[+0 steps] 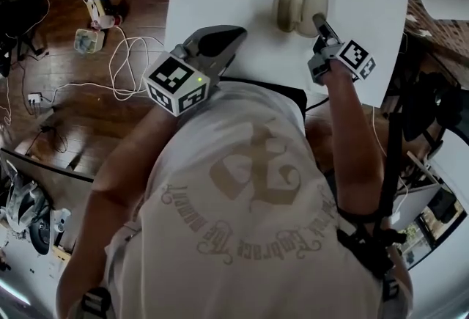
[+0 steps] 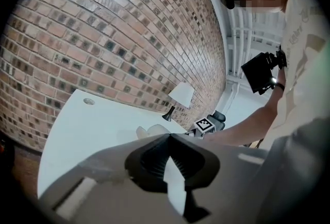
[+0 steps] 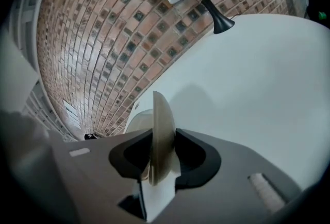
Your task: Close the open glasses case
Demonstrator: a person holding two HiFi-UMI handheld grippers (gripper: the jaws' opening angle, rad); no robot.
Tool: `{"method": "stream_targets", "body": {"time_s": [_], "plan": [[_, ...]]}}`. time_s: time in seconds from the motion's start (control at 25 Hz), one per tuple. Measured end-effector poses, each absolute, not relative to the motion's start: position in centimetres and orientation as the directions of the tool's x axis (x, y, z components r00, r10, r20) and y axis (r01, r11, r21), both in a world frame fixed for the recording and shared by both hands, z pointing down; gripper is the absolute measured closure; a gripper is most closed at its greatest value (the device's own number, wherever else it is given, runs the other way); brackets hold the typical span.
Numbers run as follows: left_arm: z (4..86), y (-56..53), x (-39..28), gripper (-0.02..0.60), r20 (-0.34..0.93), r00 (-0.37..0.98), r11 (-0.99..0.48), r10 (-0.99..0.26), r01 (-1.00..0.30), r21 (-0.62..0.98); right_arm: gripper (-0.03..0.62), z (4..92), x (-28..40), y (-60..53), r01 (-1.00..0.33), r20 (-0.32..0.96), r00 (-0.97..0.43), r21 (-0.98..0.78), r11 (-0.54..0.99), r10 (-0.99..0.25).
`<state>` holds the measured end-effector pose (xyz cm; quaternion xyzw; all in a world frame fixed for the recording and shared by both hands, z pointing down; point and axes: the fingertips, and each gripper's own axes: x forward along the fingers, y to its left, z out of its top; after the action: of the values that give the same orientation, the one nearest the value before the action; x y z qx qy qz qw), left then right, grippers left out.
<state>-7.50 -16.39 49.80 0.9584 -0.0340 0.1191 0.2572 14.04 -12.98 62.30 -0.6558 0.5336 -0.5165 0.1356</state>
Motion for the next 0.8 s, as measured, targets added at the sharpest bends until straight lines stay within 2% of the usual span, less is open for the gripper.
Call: {"method": "stream_targets", "body": {"time_s": [0.32, 0.8], "plan": [[50.3, -16.7, -6.6, 0.576, 0.221, 0.975, -0.851, -0.003, -0.118, 0.511, 0.450, 60.3, 14.4, -12.1, -0.761, 0.620, -0.056, -0.534, -0.368, -0.783], [50.8, -17.1, -5.3, 0.576, 0.197, 0.980, -0.831, -0.014, -0.120, 0.543, 0.391, 57.2, 10.0, -14.2, -0.921, 0.635, -0.137, -0.364, -0.138, -0.761]]}}
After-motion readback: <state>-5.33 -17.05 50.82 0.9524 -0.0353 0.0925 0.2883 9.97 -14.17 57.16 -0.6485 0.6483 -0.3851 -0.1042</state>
